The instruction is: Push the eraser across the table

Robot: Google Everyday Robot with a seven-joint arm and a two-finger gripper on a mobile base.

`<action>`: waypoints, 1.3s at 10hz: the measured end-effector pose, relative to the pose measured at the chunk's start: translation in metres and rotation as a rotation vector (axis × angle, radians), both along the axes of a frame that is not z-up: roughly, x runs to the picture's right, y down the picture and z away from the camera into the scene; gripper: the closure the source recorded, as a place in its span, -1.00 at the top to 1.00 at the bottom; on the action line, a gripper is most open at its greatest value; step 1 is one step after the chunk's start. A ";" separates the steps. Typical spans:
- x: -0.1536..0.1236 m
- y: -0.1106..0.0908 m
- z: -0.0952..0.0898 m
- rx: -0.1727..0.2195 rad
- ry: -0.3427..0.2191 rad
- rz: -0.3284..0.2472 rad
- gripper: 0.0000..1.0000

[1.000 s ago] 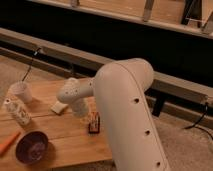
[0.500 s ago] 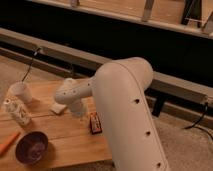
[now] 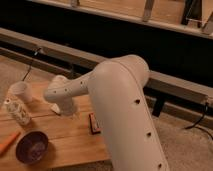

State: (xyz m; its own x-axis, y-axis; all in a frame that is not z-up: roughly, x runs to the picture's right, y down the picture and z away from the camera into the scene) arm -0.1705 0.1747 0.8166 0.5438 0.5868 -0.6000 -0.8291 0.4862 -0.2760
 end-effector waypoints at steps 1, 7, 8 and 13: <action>0.000 0.003 -0.001 -0.006 -0.003 0.005 -1.00; 0.019 0.024 0.001 -0.041 0.023 0.017 -1.00; 0.024 0.028 0.002 -0.046 0.033 0.019 -1.00; 0.042 0.038 0.007 -0.062 0.078 0.027 -1.00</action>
State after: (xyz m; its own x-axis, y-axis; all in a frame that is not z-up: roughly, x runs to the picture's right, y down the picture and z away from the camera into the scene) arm -0.1282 0.2126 0.8240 0.4780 0.5614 -0.6756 -0.8621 0.4471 -0.2385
